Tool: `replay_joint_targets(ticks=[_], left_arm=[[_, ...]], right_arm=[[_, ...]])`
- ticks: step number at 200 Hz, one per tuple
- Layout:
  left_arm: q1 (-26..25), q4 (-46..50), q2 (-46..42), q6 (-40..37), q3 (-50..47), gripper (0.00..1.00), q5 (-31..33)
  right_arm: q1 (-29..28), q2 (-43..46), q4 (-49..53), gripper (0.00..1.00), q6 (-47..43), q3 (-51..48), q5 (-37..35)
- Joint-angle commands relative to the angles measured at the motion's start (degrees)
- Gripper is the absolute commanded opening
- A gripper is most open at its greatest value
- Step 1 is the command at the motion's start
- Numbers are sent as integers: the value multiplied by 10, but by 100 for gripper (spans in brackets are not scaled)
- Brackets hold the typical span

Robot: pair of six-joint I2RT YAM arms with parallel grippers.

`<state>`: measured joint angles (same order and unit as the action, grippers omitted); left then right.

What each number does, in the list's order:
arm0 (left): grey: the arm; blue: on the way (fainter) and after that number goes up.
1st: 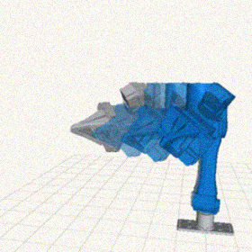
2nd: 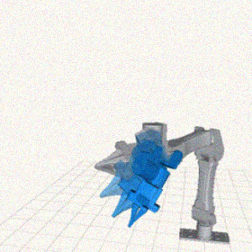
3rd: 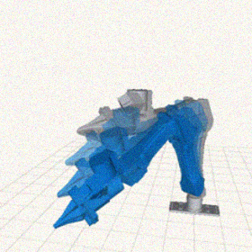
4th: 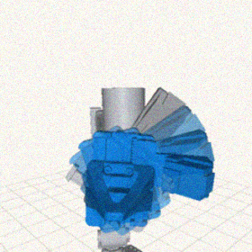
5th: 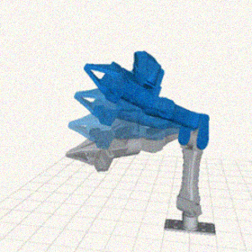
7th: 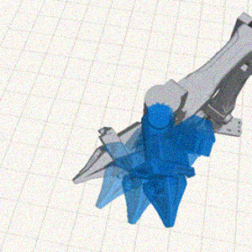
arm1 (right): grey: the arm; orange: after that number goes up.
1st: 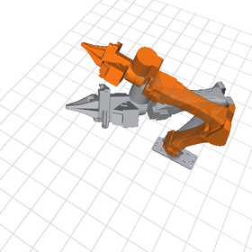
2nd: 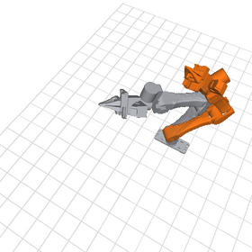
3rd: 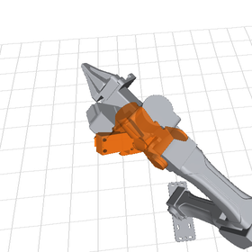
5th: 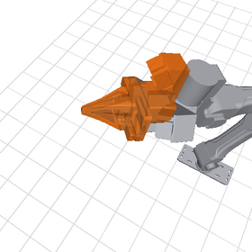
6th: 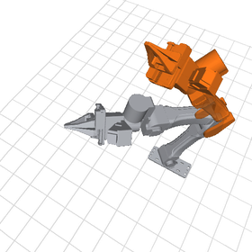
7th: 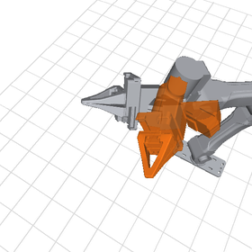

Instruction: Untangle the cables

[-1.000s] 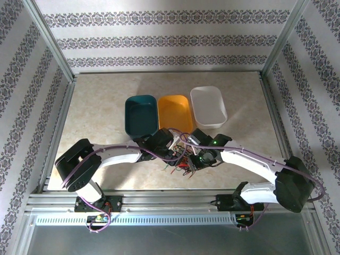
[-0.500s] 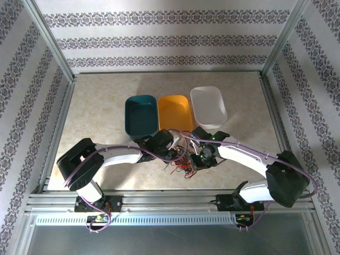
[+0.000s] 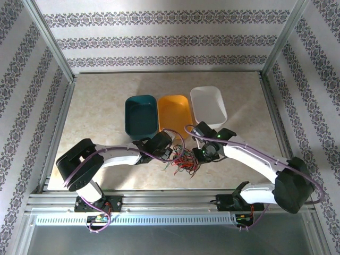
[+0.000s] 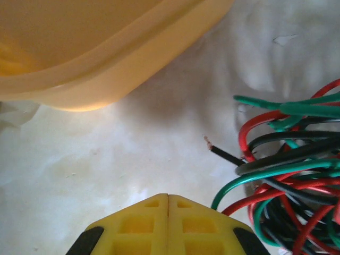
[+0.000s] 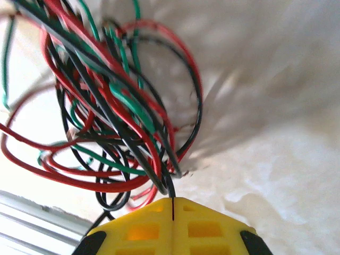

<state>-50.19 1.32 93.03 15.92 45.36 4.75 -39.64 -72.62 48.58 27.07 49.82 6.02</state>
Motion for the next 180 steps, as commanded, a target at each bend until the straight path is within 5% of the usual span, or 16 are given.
replay_joint_targets(ticks=[1, 41, 60, 79, 94, 127, 180], left_arm=[[-5, -2, -29, 19, -9, 0, 31], [-5, 3, -72, 8, -5, 1, 7], [-5, 6, -94, -10, 4, 25, -23], [-5, 18, -108, -28, 19, 62, -47], [-5, 18, -110, -42, 28, 75, -81], [-8, 1, -74, -56, 49, 83, -143], [-21, -21, 37, -76, 105, 80, -148]], right_arm=[[8, 23, 16, 0, -7, 49, -72], [10, 40, -16, 0, -62, 106, -124], [11, 52, -31, 0, -77, 118, -141], [11, 67, -54, 0, -86, 118, -129], [11, 80, -72, 0, -90, 116, -126], [15, 106, -98, 0, -91, 132, -142], [36, 155, -132, 0, -88, 179, -172]])
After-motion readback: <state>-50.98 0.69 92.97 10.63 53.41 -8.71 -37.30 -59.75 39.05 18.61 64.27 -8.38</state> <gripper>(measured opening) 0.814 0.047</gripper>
